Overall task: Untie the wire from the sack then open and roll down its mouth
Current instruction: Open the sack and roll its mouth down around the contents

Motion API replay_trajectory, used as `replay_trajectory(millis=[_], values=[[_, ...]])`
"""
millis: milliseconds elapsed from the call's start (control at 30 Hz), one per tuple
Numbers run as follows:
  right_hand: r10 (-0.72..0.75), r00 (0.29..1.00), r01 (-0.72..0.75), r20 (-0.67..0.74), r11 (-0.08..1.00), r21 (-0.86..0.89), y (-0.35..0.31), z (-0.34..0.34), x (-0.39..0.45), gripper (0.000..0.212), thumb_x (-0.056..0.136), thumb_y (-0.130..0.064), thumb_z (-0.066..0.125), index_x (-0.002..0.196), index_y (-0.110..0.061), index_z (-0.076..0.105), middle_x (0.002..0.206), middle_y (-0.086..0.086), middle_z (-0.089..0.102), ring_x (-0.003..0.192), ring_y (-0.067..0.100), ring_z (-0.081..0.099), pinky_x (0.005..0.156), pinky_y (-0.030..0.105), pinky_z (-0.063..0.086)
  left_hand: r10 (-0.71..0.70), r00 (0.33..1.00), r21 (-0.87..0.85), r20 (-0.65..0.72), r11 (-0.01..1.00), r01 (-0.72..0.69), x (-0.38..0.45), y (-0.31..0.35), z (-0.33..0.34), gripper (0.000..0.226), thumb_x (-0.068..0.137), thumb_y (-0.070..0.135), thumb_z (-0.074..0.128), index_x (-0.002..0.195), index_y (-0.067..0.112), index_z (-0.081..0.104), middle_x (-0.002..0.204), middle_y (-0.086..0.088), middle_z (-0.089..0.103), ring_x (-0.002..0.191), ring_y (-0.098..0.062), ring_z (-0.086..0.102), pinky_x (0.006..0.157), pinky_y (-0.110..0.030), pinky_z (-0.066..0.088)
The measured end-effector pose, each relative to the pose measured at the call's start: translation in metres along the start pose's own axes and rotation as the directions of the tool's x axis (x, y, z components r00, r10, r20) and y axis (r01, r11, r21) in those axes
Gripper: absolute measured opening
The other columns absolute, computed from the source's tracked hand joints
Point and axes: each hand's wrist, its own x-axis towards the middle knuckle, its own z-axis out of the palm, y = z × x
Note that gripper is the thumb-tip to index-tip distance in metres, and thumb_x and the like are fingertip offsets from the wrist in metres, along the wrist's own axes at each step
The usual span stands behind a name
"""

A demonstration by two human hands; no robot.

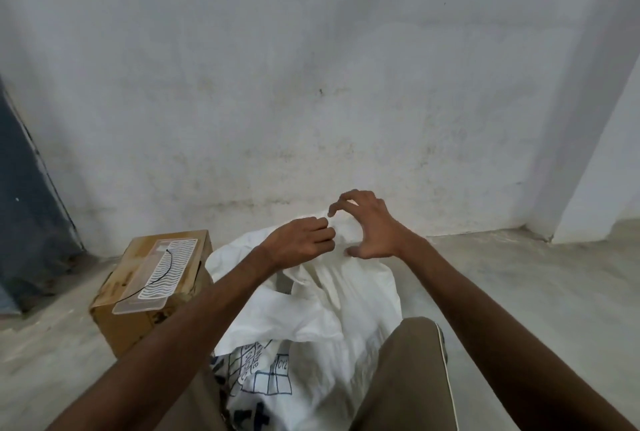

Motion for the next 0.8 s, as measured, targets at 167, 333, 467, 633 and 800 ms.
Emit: replay_trajectory(millis=[167, 333, 467, 633, 800], values=[[0.087, 0.986, -0.049, 0.141, 0.966, -0.252, 0.001, -0.004, 0.008, 0.050, 0.069, -0.019, 0.075, 0.118, -0.024, 0.066, 0.108, -0.002, 0.071, 0.100, 0.023, 0.065, 0.082, 0.038, 0.052, -0.007, 0.999, -0.061, -0.038, 0.998, 0.004, -0.003, 0.003, 0.007, 0.022, 0.077, -0.012, 0.070, 0.077, 0.010, 0.067, 0.077, -0.004, 0.059, 0.067, -0.022, 0.051, 0.055, -0.033, 0.042], [0.101, 0.993, -0.110, -0.058, 0.974, -0.196, 0.000, 0.005, 0.007, 0.028, 0.062, -0.003, 0.064, 0.077, -0.022, 0.049, 0.075, -0.007, 0.052, 0.067, 0.024, 0.054, 0.056, 0.028, 0.029, -0.632, 0.700, -0.646, 0.332, 0.389, 0.657, -0.020, 0.019, 0.004, 0.030, 0.068, 0.031, 0.086, 0.095, 0.031, 0.072, 0.113, 0.007, 0.051, 0.108, -0.012, 0.053, 0.089, -0.023, 0.047], [0.080, 0.988, -0.104, -0.132, 0.977, -0.185, -0.004, 0.010, 0.004, 0.038, 0.056, -0.002, 0.066, 0.072, -0.025, 0.040, 0.067, -0.007, 0.051, 0.060, 0.017, 0.043, 0.054, 0.027, 0.027, -0.680, 0.369, -0.688, 0.634, -0.278, 0.670, -0.025, 0.033, 0.001, 0.018, 0.073, 0.019, 0.087, 0.089, 0.023, 0.081, 0.113, 0.004, 0.071, 0.119, -0.011, 0.062, 0.104, -0.039, 0.051], [0.066, 0.965, -0.127, -0.256, 0.965, -0.231, 0.005, 0.015, -0.003, 0.029, 0.048, 0.001, 0.063, 0.065, -0.018, 0.049, 0.062, 0.000, 0.054, 0.057, 0.025, 0.051, 0.046, 0.028, 0.030, -0.557, 0.419, -0.694, 0.717, -0.517, 0.501, -0.019, 0.035, -0.004, 0.036, 0.070, 0.017, 0.085, 0.105, 0.011, 0.078, 0.115, -0.009, 0.074, 0.113, -0.027, 0.068, 0.090, -0.030, 0.055], [0.050, 0.967, -0.127, -0.250, 0.944, -0.305, 0.014, 0.011, -0.008, 0.033, 0.043, 0.003, 0.062, 0.065, -0.018, 0.050, 0.061, -0.001, 0.054, 0.057, 0.028, 0.053, 0.047, 0.028, 0.029, -0.601, 0.436, -0.651, 0.670, -0.193, 0.734, -0.019, 0.010, -0.007, 0.060, 0.064, 0.018, 0.091, 0.117, 0.037, 0.070, 0.094, -0.015, 0.073, 0.076, -0.012, 0.064, 0.072, -0.028, 0.051]])
